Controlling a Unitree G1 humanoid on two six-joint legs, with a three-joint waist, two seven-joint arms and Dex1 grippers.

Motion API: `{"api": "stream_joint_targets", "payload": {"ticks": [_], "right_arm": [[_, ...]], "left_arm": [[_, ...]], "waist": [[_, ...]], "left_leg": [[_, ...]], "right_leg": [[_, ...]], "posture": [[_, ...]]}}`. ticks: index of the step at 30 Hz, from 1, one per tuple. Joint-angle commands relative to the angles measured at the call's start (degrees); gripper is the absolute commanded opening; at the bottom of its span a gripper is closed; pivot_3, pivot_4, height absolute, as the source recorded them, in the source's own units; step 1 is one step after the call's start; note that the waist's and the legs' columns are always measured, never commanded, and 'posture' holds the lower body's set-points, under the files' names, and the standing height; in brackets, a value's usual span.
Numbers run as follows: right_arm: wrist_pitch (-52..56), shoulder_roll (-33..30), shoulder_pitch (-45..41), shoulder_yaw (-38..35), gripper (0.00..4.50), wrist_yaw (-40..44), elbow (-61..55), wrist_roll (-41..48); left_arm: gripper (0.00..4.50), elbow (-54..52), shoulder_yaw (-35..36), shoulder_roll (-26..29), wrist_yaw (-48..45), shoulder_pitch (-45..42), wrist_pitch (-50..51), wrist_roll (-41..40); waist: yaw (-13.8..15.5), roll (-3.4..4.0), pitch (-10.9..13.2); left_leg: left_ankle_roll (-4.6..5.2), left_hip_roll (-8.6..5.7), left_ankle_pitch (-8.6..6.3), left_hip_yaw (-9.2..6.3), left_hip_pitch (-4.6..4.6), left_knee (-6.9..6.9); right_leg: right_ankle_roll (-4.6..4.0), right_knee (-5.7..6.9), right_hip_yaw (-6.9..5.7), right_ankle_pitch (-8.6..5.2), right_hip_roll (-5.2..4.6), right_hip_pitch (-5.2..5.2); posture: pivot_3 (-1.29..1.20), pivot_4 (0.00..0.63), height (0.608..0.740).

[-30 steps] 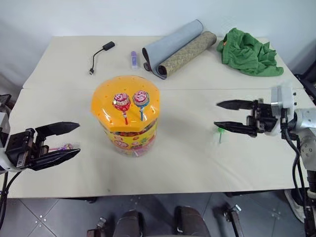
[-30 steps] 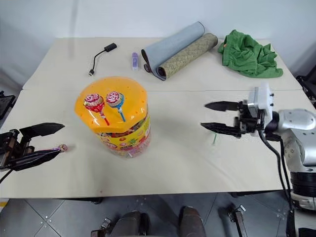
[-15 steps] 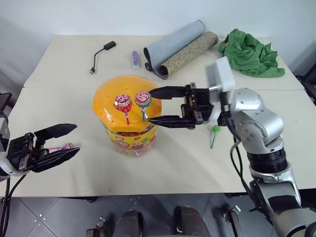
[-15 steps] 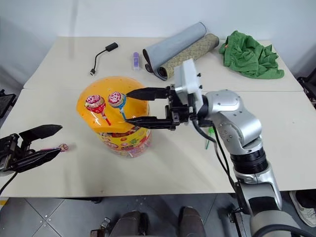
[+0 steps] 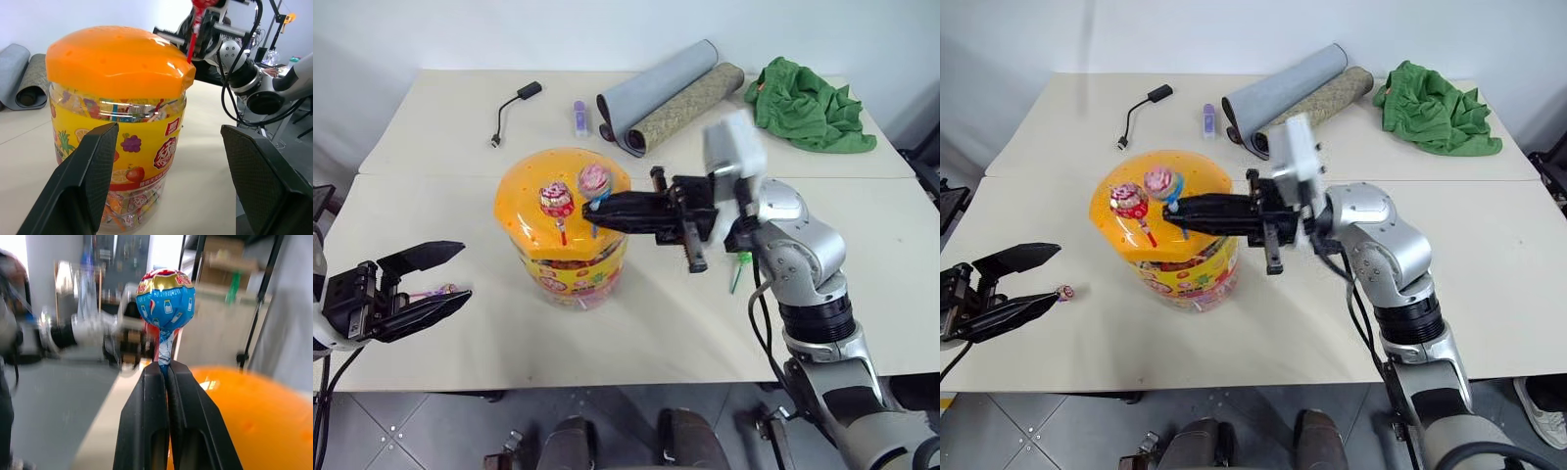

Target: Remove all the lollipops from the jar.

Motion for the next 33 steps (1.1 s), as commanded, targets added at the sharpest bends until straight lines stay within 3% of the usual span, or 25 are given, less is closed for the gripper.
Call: {"api": "stream_joint_targets", "payload": {"ticks": [1, 2, 5, 7, 9, 13, 19, 24, 28, 30, 33], "right_arm": [[1.8, -4.4, 0.3, -7.3, 0.01, -1.3, -0.3, 3.4], [2.2, -5.5, 0.5, -8.3, 0.01, -1.5, 0.0, 3.6], [-0.2, -21.2, 5.2, -12.6, 0.01, 1.7, 9.0, -6.4], [-7.1, -32.1, 10.1, -11.3, 0.01, 4.0, 17.1, -16.8], [-12.2, -38.2, 13.2, -10.3, 0.01, 5.4, 23.4, -22.7], [-17.8, -40.2, 15.7, -9.5, 0.01, 4.0, 30.9, -28.1], [-28.3, -39.8, 20.1, -6.6, 0.01, 1.0, 42.2, -37.3], [-28.8, -38.4, 20.4, -8.6, 1.38, 4.4, 41.8, -34.2], [-26.3, -36.4, 21.5, -13.3, 2.72, 15.0, 31.2, -21.3], [-18.9, -35.3, 20.3, -14.0, 3.41, 16.4, 22.9, -14.4], [-10.1, -29.3, 13.3, -10.8, 3.41, 11.3, 8.3, -5.9]], "left_arm": [[3.55, -1.9, 0.1, 0.6, -0.3, -1.4, -0.4, -1.6], [3.55, -2.1, 0.0, 0.5, -0.3, -1.7, -0.6, -1.6], [3.55, -5.8, -3.3, 0.3, -0.7, -3.4, -2.1, -0.5], [3.55, -7.4, -6.0, 1.0, -3.5, -2.0, -5.4, 4.0], [3.55, -7.8, -7.9, 1.4, -5.4, -1.2, -7.9, 7.0], [3.55, -6.0, -10.0, 0.9, -6.4, -1.7, -10.2, 8.7], [3.55, -3.9, -11.6, 1.0, -6.7, -2.7, -10.9, 9.3], [3.55, -4.4, -9.9, 1.4, -5.1, -2.5, -8.6, 6.8], [3.55, -5.6, -7.3, 1.8, -4.7, 0.9, -7.6, 6.7], [3.55, -6.1, -5.0, 0.9, -2.8, 2.2, -6.2, 4.8], [3.55, -5.5, 0.1, -2.5, 5.0, 1.6, -2.6, -3.0]], "waist": [[0.1, 0.0, 0.0], [0.2, 0.0, 0.0], [0.8, -0.07, 0.0], [1.4, -0.08, 0.0], [1.6, -0.08, 0.0], [-0.4, 0.06, 0.0], [-0.2, 0.09, 0.0], [0.0, 0.17, 0.1], [-0.1, 0.21, 0.1], [0.1, 0.24, 0.1], [-0.2, 0.29, 0.1]], "left_leg": [[0.0, -0.01, 0.0, -0.01, -0.01, 0.0], [0.0, -0.02, 0.0, -0.01, -0.01, 0.0], [0.01, -0.07, -0.01, 0.01, -0.04, 0.01], [0.08, -0.11, -0.04, 0.1, -0.05, 0.01], [0.1, -0.13, -0.06, 0.51, -0.05, -0.02], [0.02, 0.05, -0.01, 0.88, 0.05, -0.1], [-0.02, 0.09, 0.03, 0.9, 0.11, -0.04], [-0.01, 0.08, 0.03, 0.75, 0.09, -0.02], [-0.01, 0.1, 0.03, 0.68, 0.09, -0.02], [-0.01, 0.13, 0.02, 0.62, 0.1, -0.03], [-0.01, 0.34, 0.02, 0.44, 0.12, -0.01]], "right_leg": [[0.0, -0.01, 0.0, 0.0, 0.0, 0.01], [0.0, -0.02, 0.0, 0.0, -0.01, 0.01], [0.0, -0.08, -0.02, 0.02, -0.02, 0.1], [0.01, -0.14, 0.04, 0.03, -0.06, 0.1], [0.01, -0.22, 0.06, 0.03, -0.06, 0.08], [-0.02, -0.25, 0.06, 0.01, 0.03, -0.02], [-0.07, -0.16, 0.12, -0.01, 0.0, -0.02], [-0.07, -0.16, 0.11, -0.01, -0.04, -0.02], [-0.07, -0.17, 0.11, -0.01, -0.02, -0.01], [-0.07, -0.16, 0.1, -0.01, -0.01, -0.01], [-0.07, -0.16, 0.16, -0.01, -0.01, -0.01]], "posture": [[0.0, 0.15, 0.74], [0.0, 0.15, 0.74], [0.0, 0.15, 0.74], [0.0, 0.15, 0.74], [0.0, 0.15, 0.74], [0.0, 0.15, 0.74], [0.0, 0.15, 0.74], [0.0, 0.15, 0.74], [0.0, 0.15, 0.74], [0.0, 0.15, 0.74], [0.0, 0.15, 0.74]]}}
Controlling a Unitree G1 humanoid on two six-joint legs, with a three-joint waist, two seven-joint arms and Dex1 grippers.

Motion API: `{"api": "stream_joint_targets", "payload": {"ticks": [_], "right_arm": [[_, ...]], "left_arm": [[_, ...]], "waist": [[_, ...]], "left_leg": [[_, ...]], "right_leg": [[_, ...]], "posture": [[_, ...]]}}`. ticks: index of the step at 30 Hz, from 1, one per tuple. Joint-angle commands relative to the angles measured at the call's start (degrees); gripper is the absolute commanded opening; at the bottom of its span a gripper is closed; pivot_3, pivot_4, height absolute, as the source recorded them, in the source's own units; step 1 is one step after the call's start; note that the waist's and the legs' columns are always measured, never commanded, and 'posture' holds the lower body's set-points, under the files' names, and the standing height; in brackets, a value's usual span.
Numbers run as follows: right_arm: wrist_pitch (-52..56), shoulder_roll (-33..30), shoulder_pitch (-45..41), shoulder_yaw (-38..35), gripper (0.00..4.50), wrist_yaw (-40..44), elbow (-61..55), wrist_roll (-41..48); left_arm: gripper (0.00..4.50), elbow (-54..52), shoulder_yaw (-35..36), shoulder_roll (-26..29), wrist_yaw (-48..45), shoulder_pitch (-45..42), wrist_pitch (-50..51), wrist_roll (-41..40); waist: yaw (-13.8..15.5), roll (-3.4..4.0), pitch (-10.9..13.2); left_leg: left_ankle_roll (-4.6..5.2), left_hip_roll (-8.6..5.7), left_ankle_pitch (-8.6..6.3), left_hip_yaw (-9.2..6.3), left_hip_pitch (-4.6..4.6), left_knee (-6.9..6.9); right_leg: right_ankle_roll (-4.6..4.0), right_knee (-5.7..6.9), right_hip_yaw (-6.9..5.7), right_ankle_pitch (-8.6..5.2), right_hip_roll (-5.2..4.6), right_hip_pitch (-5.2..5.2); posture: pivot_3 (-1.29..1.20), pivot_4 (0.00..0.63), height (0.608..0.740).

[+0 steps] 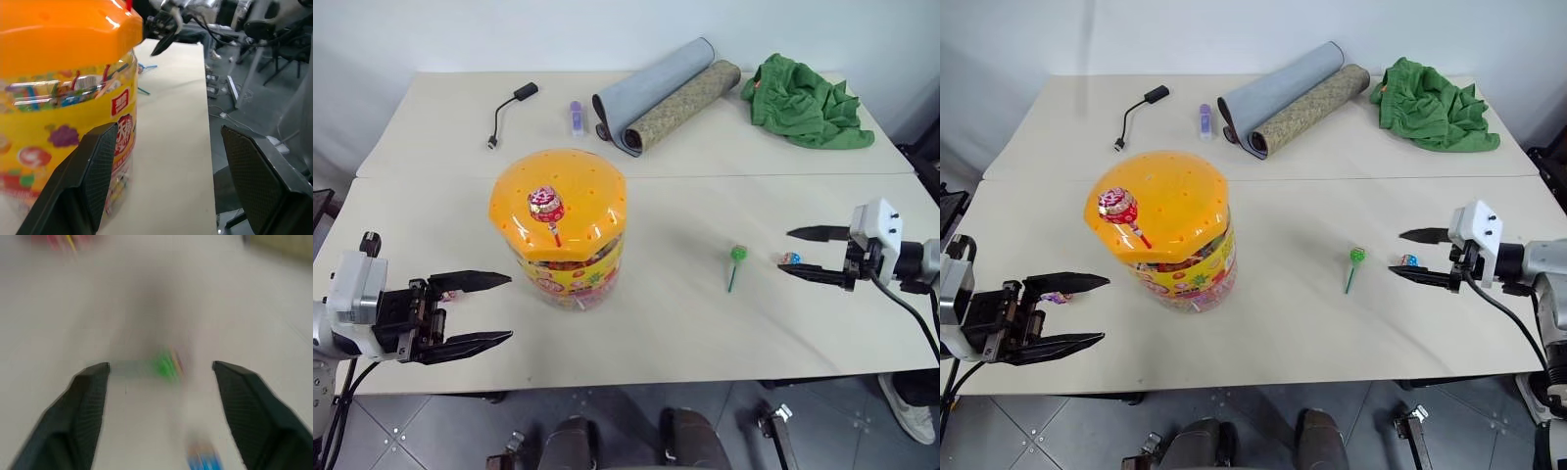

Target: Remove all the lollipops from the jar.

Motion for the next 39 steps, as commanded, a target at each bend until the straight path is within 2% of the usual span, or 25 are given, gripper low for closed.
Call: {"api": "stream_joint_targets", "payload": {"ticks": [1, 5, 11, 14, 19, 22, 30, 35, 39], "right_arm": [[8.6, 6.4, -8.0, 2.2, 3.41, -4.5, -16.8, 10.3], [12.8, 14.1, -14.5, 7.2, 3.41, -8.1, -21.8, 11.2], [17.0, 26.3, -24.2, 15.1, 3.41, -13.0, -21.7, 9.6], [18.1, 29.6, -27.0, 19.2, 3.41, -13.7, -20.4, 6.5], [18.9, 31.7, -28.7, 21.9, 3.41, -12.4, -20.0, 4.8], [19.2, 32.7, -29.1, 22.9, 2.79, -12.5, -19.8, 3.6], [18.8, 33.9, -29.2, 22.2, 0.05, -12.4, -19.2, 2.8], [17.9, 36.0, -27.8, 14.8, 0.02, -9.2, -20.8, 12.3], [19.6, 33.9, -28.2, 7.4, 0.02, -11.8, -18.4, 16.4]], "left_arm": [[3.55, -0.7, 6.0, -2.3, 7.1, -0.9, 3.0, -8.2], [3.55, -0.5, 6.4, -1.6, 6.6, 0.4, 3.6, -7.8], [3.55, -0.3, 6.3, -0.4, 5.2, 1.4, 4.1, -6.8], [3.55, -0.5, 6.2, -0.3, 5.0, 2.0, 4.1, -6.5], [3.55, -1.2, 6.2, -0.5, 5.6, 2.1, 4.0, -6.7], [3.55, -1.2, 6.2, -0.5, 5.7, 2.0, 3.9, -6.6], [3.55, -1.0, 5.7, -0.4, 6.2, 0.3, 3.8, -7.0], [3.55, -1.0, 4.9, -0.5, 6.0, -0.8, 4.0, -7.1], [3.55, -2.2, 4.1, -0.3, 4.8, -0.3, 4.0, -6.9]], "waist": [[-0.1, 0.06, 0.0], [0.5, -0.01, 0.0], [0.9, -0.04, 0.0], [0.6, -0.04, 0.0], [0.1, -0.09, -0.1], [-0.1, -0.1, -0.1], [-0.2, -0.1, -0.1], [-0.2, -0.1, -0.1], [0.0, -0.1, -0.1]], "left_leg": [[0.0, 0.14, 0.0, 0.0, 0.01, 0.02], [-0.04, 0.15, -0.02, -0.24, -0.03, 0.03], [0.02, -0.33, -0.04, -0.41, -0.16, 0.05], [-0.01, -0.3, -0.03, -0.45, -0.16, 0.04], [0.0, -0.33, -0.03, -0.45, -0.16, 0.04], [-0.01, -0.3, -0.03, -0.45, -0.13, 0.02], [-0.01, -0.3, -0.03, -0.44, -0.11, 0.01], [-0.02, -0.3, -0.03, -0.44, -0.12, 0.01], [-0.01, -0.32, -0.03, -0.46, -0.12, -0.01]], "right_leg": [[-0.02, -0.01, 0.05, 0.01, 0.01, 0.0], [-0.05, 0.08, -0.09, 0.04, 0.05, 0.01], [0.01, 0.06, -0.16, 0.07, 0.0, 0.01], [0.01, 0.1, -0.26, 0.07, 0.03, 0.01], [0.02, 0.11, -0.26, 0.07, 0.02, 0.02], [0.01, 0.13, -0.28, 0.07, 0.04, 0.01], [0.01, 0.13, -0.26, 0.07, 0.04, 0.01], [0.02, 0.13, -0.26, 0.07, 0.05, 0.01], [0.02, 0.12, -0.26, 0.07, 0.04, 0.01]], "posture": [[0.0, 0.15, 0.74], [0.0, 0.15, 0.74], [0.0, 0.15, 0.74], [0.0, 0.15, 0.74], [0.0, 0.15, 0.74], [0.0, 0.15, 0.74], [0.0, 0.15, 0.74], [0.0, 0.15, 0.74], [0.0, 0.15, 0.74]]}}
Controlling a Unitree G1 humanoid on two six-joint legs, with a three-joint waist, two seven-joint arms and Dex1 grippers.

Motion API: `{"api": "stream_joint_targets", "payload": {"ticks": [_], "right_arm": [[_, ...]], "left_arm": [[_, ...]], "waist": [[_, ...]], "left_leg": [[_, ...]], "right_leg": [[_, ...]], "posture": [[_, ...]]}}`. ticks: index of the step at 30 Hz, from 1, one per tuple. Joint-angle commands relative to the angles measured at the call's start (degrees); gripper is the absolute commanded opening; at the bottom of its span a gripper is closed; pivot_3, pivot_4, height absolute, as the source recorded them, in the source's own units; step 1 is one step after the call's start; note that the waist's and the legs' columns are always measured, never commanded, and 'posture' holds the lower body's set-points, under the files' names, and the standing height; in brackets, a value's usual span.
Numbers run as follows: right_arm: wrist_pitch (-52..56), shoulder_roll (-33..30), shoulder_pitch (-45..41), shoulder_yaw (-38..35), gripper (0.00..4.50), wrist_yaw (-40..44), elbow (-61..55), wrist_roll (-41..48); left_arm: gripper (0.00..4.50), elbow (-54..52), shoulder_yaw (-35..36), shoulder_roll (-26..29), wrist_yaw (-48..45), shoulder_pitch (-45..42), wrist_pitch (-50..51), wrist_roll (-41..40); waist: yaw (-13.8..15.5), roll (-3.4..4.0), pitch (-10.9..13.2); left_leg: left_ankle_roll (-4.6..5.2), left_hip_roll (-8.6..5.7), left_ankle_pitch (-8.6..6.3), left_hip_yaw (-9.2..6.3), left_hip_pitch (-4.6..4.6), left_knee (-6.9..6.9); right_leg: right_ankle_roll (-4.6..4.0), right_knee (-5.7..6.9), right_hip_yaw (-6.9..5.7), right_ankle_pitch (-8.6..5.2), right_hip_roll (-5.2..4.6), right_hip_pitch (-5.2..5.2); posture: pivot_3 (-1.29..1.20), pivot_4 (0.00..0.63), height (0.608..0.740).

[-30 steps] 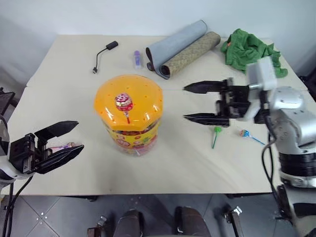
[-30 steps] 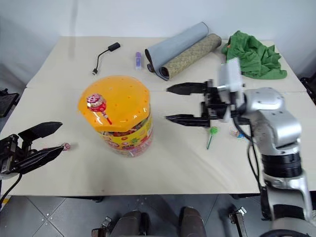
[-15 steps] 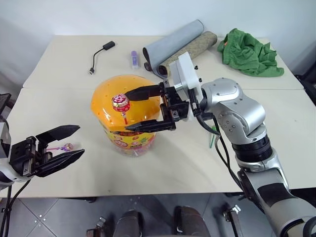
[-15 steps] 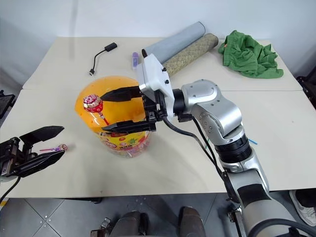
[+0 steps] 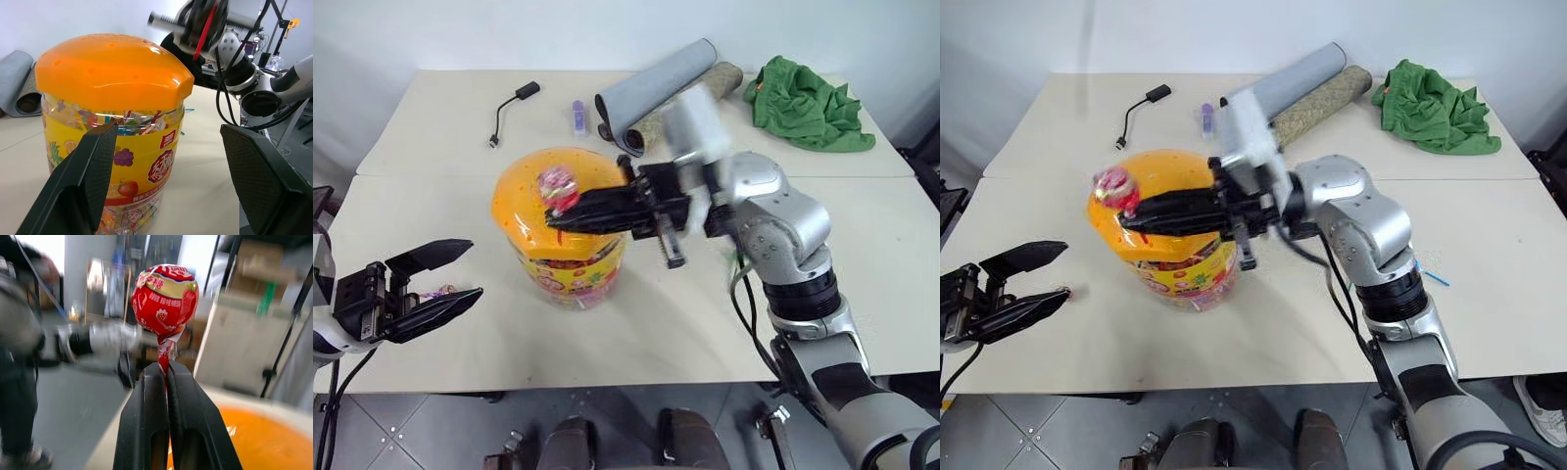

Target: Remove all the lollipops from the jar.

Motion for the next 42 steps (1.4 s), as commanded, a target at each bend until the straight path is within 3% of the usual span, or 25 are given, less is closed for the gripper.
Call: {"api": "stream_joint_targets", "payload": {"ticks": [1, 2, 5, 7, 10, 13, 22, 23, 30, 35, 42], "right_arm": [[1.6, -4.5, -0.7, -8.9, 0.02, -1.8, 1.6, 4.2], [2.1, -6.4, -0.4, -10.3, 0.02, -1.5, 2.1, 4.3], [0.6, -20.8, 5.9, -13.8, 0.02, 3.7, 6.1, -1.8], [-0.4, -25.7, 8.4, -14.4, 0.02, 5.2, 7.6, -3.5], [-14.7, -39.4, 20.9, -14.2, 0.02, 9.2, 18.4, -18.1], [-19.2, -43.2, 27.1, -15.5, 0.02, 5.9, 23.5, -22.6], [-29.7, -45.2, 39.0, -16.4, 0.02, -1.6, 31.5, -32.3], [-30.2, -45.0, 39.9, -16.8, 0.5, -1.5, 31.5, -32.0], [-29.3, -43.4, 41.9, -21.2, 2.78, 0.3, 29.3, -25.8], [-27.6, -35.3, 41.0, -27.4, 4.46, 0.9, 17.7, -12.2], [-26.5, -26.7, 41.8, -17.6, 4.46, -0.5, 1.3, -12.0]], "left_arm": [[3.55, -2.9, -0.9, 0.7, -1.6, 0.2, -0.6, -0.3], [3.55, -3.4, -1.3, 0.6, -1.9, 0.2, -0.8, -0.1], [3.55, -5.8, -3.4, 0.2, -2.2, -0.1, -2.4, 1.4], [3.55, -6.7, -4.1, 0.4, -3.1, 0.4, -3.2, 2.1], [3.55, -6.8, -7.8, 2.0, -8.3, 1.6, -7.2, 7.7], [3.55, -5.1, -10.2, 2.3, -10.2, 0.6, -10.0, 10.5], [3.55, 0.2, -14.0, 2.9, -10.6, -3.7, -14.0, 15.9], [3.55, 0.4, -14.0, 2.9, -10.3, -3.9, -14.0, 16.1], [3.55, 2.2, -11.7, 3.2, -5.0, -3.3, -11.3, 16.7], [3.55, 7.1, -9.0, 2.5, -1.1, -1.4, -13.5, 21.1], [3.55, 13.4, -8.4, -0.2, 8.8, -1.6, -19.9, 29.7]], "waist": [[0.2, -0.01, 0.0], [0.3, -0.01, 0.0], [1.0, -0.07, 0.0], [1.4, -0.09, 0.0], [1.5, -0.06, 0.0], [1.6, -0.03, 0.0], [0.3, 0.13, 0.1], [0.3, 0.13, 0.1], [0.3, 0.14, 0.1], [0.2, 0.14, 0.1], [0.9, 0.1, 0.0]], "left_leg": [[0.0, 0.0, 0.0, 0.0, -0.01, 0.0], [0.0, -0.01, 0.0, 0.0, -0.01, 0.0], [0.03, -0.07, -0.01, 0.0, -0.06, 0.02], [0.06, -0.08, -0.05, 0.18, -0.06, 0.0], [0.06, -0.03, -0.06, 0.64, -0.03, -0.09], [0.06, -0.03, -0.06, 0.84, -0.01, -0.09], [0.08, 0.05, 0.11, 0.95, 0.09, -0.02], [0.08, 0.04, 0.11, 0.92, 0.08, -0.03], [0.08, 0.04, 0.1, 0.77, 0.07, -0.02], [0.08, 0.08, 0.1, 0.72, 0.11, -0.04], [0.09, 0.04, 0.09, 0.65, 0.09, -0.03]], "right_leg": [[0.0, -0.01, 0.0, 0.0, 0.0, 0.0], [0.0, -0.01, 0.0, 0.0, 0.0, 0.01], [0.0, -0.08, 0.0, 0.0, -0.04, 0.06], [0.0, -0.12, 0.0, 0.0, -0.03, 0.11], [0.01, -0.22, 0.01, 0.0, -0.02, 0.0], [0.01, -0.31, 0.05, -0.01, -0.02, 0.0], [-0.01, -0.2, 0.2, -0.01, -0.05, -0.01], [-0.01, -0.19, 0.18, -0.01, -0.05, -0.01], [-0.01, -0.19, 0.16, -0.01, -0.07, 0.0], [-0.01, -0.19, 0.15, -0.01, -0.05, 0.01], [0.02, -0.17, 0.14, 0.01, -0.08, 0.03]], "posture": [[0.0, 0.15, 0.74], [0.0, 0.15, 0.74], [0.0, 0.15, 0.74], [0.0, 0.15, 0.74], [0.0, 0.15, 0.74], [0.0, 0.15, 0.74], [0.0, 0.15, 0.74], [0.0, 0.15, 0.74], [0.0, 0.15, 0.74], [0.0, 0.15, 0.74], [0.0, 0.15, 0.74]]}}
